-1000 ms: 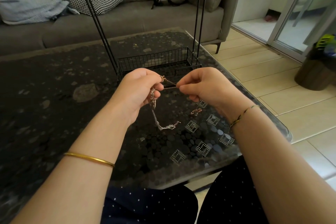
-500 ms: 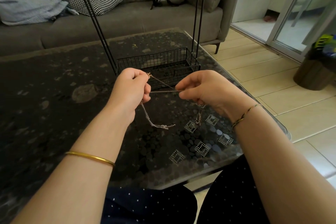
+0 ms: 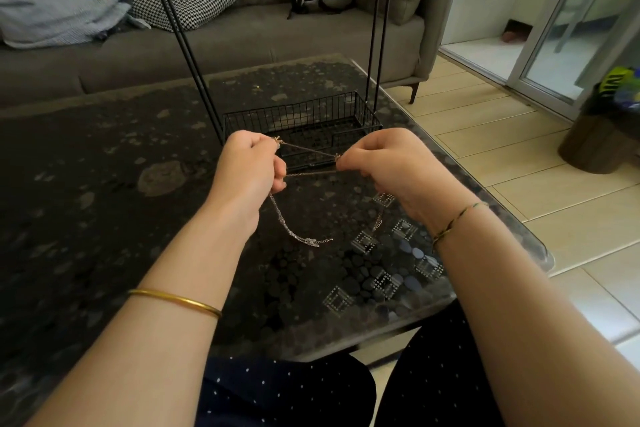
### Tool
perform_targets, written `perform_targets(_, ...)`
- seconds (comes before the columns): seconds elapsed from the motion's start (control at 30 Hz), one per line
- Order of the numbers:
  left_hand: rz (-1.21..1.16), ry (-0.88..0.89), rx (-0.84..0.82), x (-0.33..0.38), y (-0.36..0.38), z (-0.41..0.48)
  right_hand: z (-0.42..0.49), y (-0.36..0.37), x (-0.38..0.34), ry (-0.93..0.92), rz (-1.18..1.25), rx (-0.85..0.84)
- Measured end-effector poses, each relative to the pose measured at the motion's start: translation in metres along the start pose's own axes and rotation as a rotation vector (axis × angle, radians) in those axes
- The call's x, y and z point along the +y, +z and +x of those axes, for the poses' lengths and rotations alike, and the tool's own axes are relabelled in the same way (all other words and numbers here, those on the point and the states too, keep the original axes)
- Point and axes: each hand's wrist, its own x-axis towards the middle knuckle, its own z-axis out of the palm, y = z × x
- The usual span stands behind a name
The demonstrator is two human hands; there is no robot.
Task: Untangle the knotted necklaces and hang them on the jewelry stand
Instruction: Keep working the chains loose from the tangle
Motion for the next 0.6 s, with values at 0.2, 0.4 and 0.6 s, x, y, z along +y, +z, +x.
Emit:
perform_targets(0.2, 0.067, -0.067, -0.065, 0.0001, 0.0000, 0.0003, -0.0020, -0.0023, 0.0029, -0.052, 0.060, 0.017)
perform_targets(0.4, 0.077, -0.131, -0.112, 0.0001, -0.0005, -0.0002, -0.0013, -0.0023, 0.0041, -0.061, 0.100, -0.017)
perform_targets(0.6, 0.269, -0.055, -0.220, -0.0017, 0.0024, -0.0077, 0.0011, -0.0011, 0.0047, -0.032, 0.214, -0.082)
